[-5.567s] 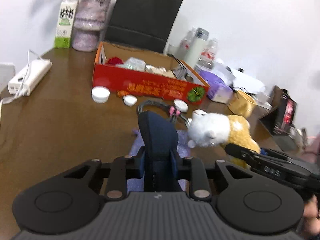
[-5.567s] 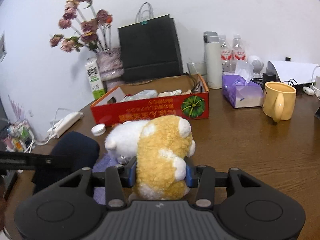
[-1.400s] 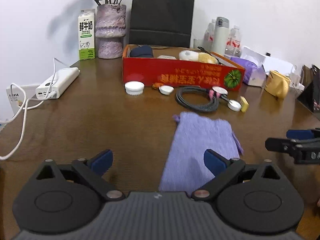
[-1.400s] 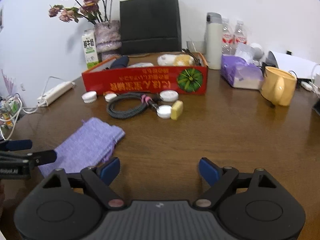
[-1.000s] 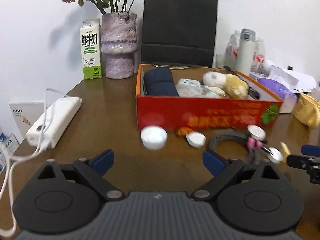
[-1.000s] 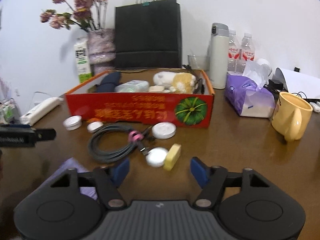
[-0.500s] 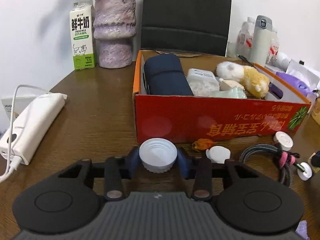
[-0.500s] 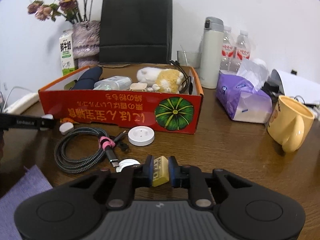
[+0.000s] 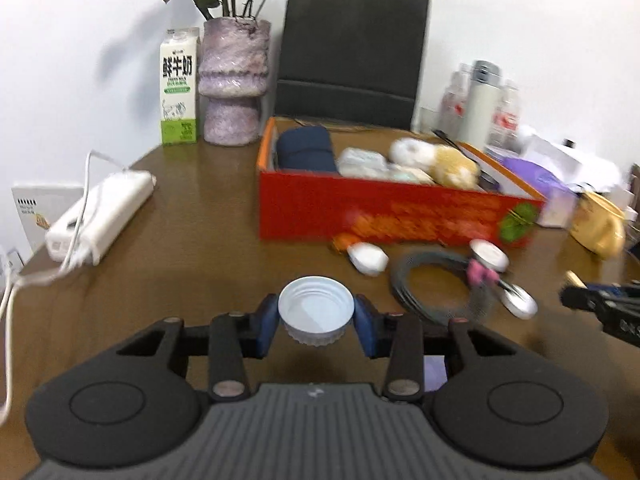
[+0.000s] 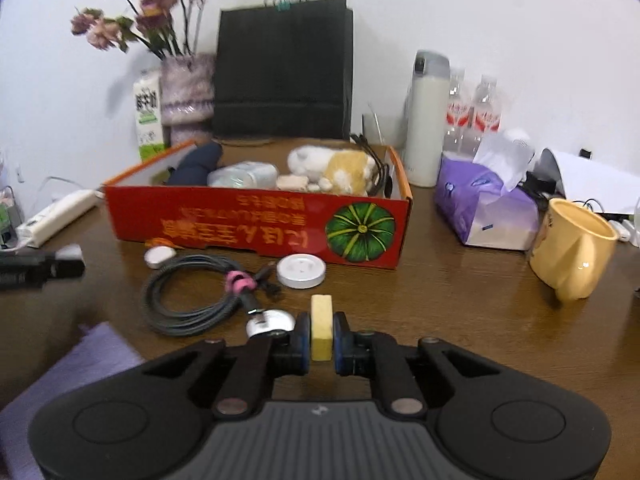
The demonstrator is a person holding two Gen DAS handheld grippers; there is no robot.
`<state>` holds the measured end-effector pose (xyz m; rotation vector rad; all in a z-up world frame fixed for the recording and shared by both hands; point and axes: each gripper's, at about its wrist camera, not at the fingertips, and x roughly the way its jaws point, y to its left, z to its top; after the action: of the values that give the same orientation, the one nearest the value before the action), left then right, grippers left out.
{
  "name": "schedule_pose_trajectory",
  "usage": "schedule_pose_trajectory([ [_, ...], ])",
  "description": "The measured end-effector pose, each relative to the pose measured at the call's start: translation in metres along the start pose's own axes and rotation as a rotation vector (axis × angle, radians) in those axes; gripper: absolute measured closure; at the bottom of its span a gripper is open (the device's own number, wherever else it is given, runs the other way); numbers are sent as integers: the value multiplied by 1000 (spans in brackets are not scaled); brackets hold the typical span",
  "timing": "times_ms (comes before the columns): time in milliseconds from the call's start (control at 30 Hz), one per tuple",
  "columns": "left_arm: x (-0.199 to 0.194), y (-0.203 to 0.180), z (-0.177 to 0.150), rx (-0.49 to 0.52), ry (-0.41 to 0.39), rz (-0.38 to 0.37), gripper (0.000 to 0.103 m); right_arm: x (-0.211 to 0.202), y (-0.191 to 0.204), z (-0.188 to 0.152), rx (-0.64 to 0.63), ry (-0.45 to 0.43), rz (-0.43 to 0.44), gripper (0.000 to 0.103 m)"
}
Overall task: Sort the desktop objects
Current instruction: 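Carry the white cap and yellow block into the box and open both tools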
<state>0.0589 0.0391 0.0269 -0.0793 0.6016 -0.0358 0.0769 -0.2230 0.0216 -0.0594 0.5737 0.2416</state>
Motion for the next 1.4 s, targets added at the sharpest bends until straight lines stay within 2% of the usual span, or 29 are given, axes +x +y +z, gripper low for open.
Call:
schedule_pose_trajectory([
  [100,-26,-8,-20,33,18,-16,62,-25,12,-17,10,10,44,93],
  [233,-58,-14,-48,77,29,-24,62,-56,28,-40,-15,1,57,93],
  [367,-78,-10,-68,46,67,-20,62,-76,42,-58,-35,22,65,93],
  [467,-90,-12,-80,55,74,-29,62,-89,52,-70,-54,2,62,93],
  [700,-98,-25,-90,124,47,7,62,-96,71,-92,-98,29,84,93],
  [933,-101,-22,-87,101,39,-3,62,-96,72,-86,-93,10,94,93],
  [1167,-95,-24,-50,88,-15,-41,62,-90,53,-52,-47,-41,108,93],
  [1333,-58,-29,18,87,-61,-90,62,-66,30,15,-28,-106,121,93],
  [1367,-46,-30,36,91,-57,-98,62,-56,25,32,-39,-101,106,93],
  [1400,-31,-32,54,94,-34,-137,62,-42,21,51,-47,-100,80,93],
])
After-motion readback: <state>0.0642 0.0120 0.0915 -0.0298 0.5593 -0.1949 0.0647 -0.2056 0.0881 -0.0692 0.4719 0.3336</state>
